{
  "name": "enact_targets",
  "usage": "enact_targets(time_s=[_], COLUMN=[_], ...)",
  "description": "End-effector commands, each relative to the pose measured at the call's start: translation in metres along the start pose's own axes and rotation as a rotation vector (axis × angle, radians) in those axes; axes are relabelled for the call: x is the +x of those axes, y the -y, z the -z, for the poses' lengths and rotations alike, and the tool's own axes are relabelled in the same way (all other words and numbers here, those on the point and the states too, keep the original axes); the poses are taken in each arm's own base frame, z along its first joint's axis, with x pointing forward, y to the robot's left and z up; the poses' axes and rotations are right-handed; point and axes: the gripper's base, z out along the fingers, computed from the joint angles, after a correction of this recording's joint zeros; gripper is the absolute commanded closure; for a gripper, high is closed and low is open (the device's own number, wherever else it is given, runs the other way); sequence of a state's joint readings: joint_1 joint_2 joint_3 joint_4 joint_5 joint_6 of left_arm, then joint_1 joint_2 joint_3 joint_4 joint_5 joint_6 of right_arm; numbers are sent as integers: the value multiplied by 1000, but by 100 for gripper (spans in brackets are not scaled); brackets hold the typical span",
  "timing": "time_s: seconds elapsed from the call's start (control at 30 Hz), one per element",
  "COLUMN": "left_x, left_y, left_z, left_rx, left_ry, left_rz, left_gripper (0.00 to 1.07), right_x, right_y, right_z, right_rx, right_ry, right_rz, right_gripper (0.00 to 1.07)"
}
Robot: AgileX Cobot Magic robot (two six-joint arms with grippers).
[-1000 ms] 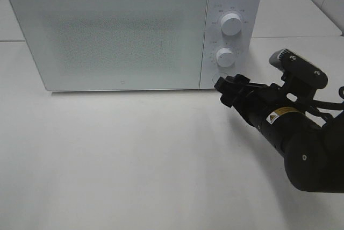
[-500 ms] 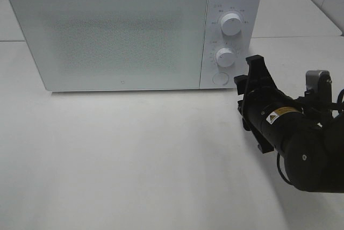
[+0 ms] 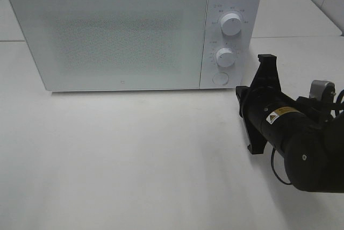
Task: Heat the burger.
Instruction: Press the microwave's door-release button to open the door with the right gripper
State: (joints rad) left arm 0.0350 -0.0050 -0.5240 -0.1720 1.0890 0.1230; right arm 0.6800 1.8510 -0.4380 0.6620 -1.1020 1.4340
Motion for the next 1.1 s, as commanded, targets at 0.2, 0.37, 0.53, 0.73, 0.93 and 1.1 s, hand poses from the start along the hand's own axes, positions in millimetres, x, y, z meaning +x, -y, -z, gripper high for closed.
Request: enact_targets(time_s=[0.2,0.37,0.53,0.73,0.93,1.1], left_x=[0,0,0,0,0,0], left_y=[1,1,1,1,1,1], left_z=[1,1,1,1,1,1], left_rx=[5,5,5,5,5,5], left_ry=[27,27,27,27,27,27], left_rz=[2,2,2,2,2,2], left_gripper=[7,7,7,7,7,7], right_x=[-1,8,15,22,20,18], right_y=[1,4,3,6,1,-2], right_z=[-4,-18,-31,-47,-67,-77], right_rx=[24,24,22,55,63,69], right_ry=[36,28,27,31,39,43], right_rz=[-34,-27,-38,-58,-54,-59], right_gripper=[107,107,107,107,107,107])
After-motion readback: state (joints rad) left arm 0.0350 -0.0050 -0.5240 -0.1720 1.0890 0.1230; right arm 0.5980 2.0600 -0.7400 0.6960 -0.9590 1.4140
